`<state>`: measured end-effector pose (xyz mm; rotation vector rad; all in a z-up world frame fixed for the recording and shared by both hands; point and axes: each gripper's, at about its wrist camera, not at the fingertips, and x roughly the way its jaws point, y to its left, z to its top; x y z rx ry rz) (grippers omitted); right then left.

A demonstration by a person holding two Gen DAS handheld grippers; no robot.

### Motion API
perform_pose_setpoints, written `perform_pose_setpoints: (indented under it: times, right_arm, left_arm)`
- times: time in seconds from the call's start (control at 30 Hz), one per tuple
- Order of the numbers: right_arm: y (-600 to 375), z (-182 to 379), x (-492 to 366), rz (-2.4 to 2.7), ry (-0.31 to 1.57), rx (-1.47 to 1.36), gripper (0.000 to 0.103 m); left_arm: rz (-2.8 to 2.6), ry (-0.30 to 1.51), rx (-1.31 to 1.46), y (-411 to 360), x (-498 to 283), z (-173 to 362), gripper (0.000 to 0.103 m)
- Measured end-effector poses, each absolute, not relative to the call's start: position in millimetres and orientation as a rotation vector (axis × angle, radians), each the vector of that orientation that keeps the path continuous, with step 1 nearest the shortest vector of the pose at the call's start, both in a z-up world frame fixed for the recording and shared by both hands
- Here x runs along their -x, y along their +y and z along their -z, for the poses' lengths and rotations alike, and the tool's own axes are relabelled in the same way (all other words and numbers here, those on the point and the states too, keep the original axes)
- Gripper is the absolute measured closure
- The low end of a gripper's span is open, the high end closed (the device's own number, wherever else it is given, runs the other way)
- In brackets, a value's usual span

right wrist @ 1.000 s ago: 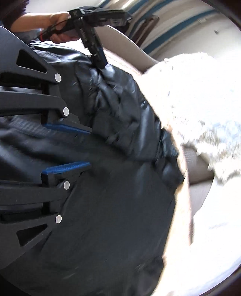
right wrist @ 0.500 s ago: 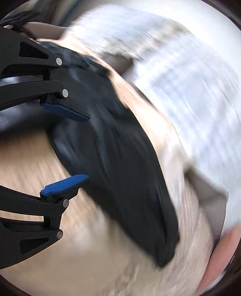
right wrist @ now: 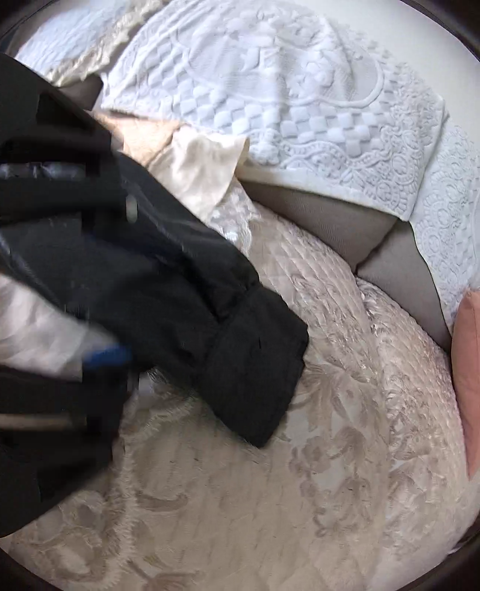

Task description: Fold large clothes

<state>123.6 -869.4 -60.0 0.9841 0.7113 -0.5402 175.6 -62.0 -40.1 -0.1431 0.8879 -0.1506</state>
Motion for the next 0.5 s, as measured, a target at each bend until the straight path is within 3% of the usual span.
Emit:
perform_pose_setpoints:
  times: [0.07,0.27,0.5]
  right_arm:
    - [-866.6,48.3,-124.3,0.530,0.699,-0.960,0.097]
    - [-816.4,-38.5,-130.2,0.369,0.609,-0.766,0.098]
    - [-669.0,-111.7,-165.2,-0.008,0.619,-0.584,0.098]
  left_arm:
    - [0.153,0.880,0.136,-62.4,-174.5,37.9,0.043]
    - [0.155,0.864,0.156,-54.7,-171.2,31.3,0.043]
    - [0.162,0.866,0.175,-49.4,-170.3,25.8,0.043]
